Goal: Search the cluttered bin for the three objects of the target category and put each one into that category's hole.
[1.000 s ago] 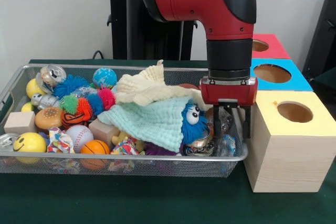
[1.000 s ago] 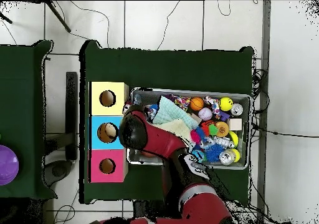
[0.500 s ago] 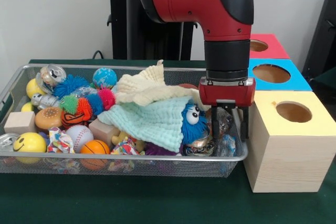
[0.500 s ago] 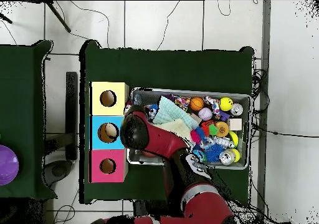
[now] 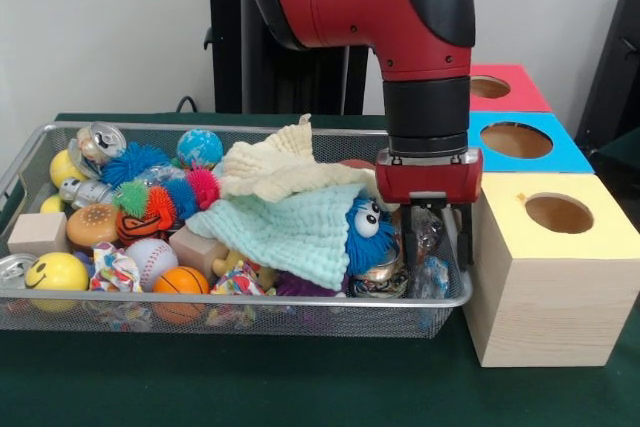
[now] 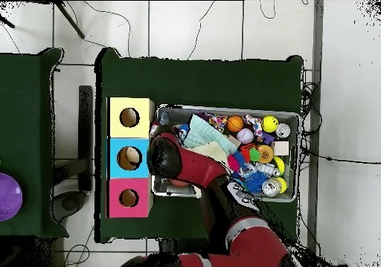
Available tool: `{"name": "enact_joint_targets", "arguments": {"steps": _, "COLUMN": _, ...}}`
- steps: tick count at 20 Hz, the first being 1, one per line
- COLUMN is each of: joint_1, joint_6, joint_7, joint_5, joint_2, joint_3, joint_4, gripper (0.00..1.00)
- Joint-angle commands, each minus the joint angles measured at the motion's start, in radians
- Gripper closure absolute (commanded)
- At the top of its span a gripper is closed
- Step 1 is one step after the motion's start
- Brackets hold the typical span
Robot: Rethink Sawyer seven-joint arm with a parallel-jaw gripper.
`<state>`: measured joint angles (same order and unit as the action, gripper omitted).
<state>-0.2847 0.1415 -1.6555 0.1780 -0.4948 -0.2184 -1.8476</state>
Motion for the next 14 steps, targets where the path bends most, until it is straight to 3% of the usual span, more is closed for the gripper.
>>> {"name": "enact_joint_targets", "arguments": {"steps": 1, "joint_1": -0.085, "joint_6": -0.001, "joint_7": -0.184, "joint_5": -0.085, "joint_2": 0.06, "joint_3": -0.113, "joint_4": -0.067, "gripper": 0.0}}
{"name": "enact_joint_targets", "arguments": {"steps": 6, "joint_1": -0.116, "joint_6": -0.001, "joint_7": -0.181, "joint_5": -0.124, "joint_2": 0.068, "joint_3": -0.132, "joint_4": -0.069, "gripper": 0.0}}
{"name": "enact_joint_targets", "arguments": {"steps": 14, "joint_1": -0.089, "joint_6": 0.014, "joint_7": -0.2, "joint_5": -0.124, "joint_2": 0.069, "joint_3": -0.105, "joint_4": -0.056, "gripper": 0.0}}
